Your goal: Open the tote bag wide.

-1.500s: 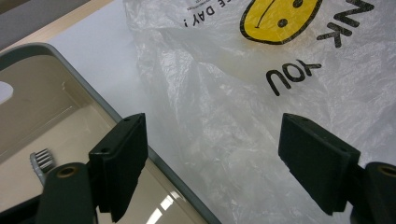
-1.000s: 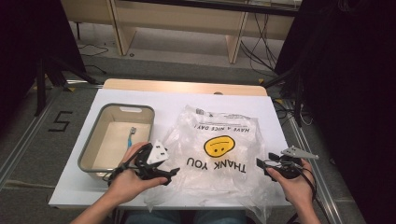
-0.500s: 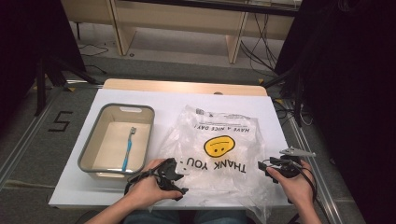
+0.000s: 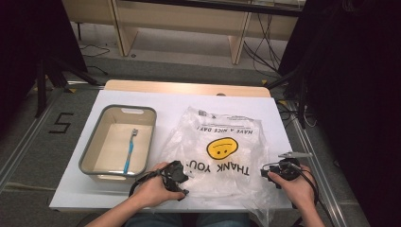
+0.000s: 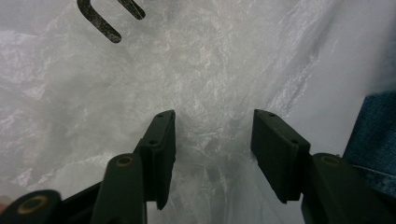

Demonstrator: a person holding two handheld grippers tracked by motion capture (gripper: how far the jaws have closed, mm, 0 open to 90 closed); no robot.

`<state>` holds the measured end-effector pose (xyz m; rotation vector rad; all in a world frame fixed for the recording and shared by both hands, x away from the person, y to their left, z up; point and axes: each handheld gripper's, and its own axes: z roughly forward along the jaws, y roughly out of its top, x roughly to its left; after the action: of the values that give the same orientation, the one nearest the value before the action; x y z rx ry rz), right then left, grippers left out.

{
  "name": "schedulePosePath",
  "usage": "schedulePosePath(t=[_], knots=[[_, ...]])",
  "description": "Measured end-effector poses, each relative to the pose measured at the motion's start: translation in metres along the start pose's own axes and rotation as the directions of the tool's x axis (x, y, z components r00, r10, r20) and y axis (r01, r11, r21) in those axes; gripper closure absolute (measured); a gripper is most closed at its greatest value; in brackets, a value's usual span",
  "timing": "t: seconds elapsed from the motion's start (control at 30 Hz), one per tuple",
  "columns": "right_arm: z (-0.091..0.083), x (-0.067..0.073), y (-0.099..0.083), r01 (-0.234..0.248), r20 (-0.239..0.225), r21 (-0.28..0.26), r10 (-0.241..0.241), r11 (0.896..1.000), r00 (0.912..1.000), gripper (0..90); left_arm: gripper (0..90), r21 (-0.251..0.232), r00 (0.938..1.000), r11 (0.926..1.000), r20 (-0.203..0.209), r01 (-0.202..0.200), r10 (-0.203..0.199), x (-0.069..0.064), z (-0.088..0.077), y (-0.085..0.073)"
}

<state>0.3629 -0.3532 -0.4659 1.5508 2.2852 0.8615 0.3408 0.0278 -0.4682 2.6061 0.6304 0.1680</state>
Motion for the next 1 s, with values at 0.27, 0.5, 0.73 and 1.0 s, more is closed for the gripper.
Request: schedulePosePath(t=[0.27, 0.5, 0.73, 1.0], knots=[[0.003, 0.0, 0.0, 0.019, 0.018, 0.043, -0.02, 0.999, 0.9996, 70.8, 76.4, 0.036, 1.0, 0.9993, -0.005, 0.005, -0.005, -0.003, 0.001, 0.009], [0.004, 0.003, 0.004, 0.016, 0.024, 0.077, -0.018, 0.997, 0.9996, 89.6, 89.4, 0.046, 0.9993, 0.9988, -0.031, -0.019, 0.02, -0.003, 0.003, 0.012], [0.001, 0.002, 0.005, -0.014, 0.035, 0.038, 0.013, 0.999, 0.9993, 90.0, 89.6, 0.036, 0.9963, 0.9991, -0.083, -0.02, 0.023, 0.002, 0.005, 0.015], [-0.009, 0.002, 0.01, -0.067, 0.067, -0.096, 0.073, 0.993, 0.9951, 90.0, 89.6, 0.008, 0.9854, 0.9999, -0.17, 0.014, -0.013, 0.026, 0.01, 0.029]])
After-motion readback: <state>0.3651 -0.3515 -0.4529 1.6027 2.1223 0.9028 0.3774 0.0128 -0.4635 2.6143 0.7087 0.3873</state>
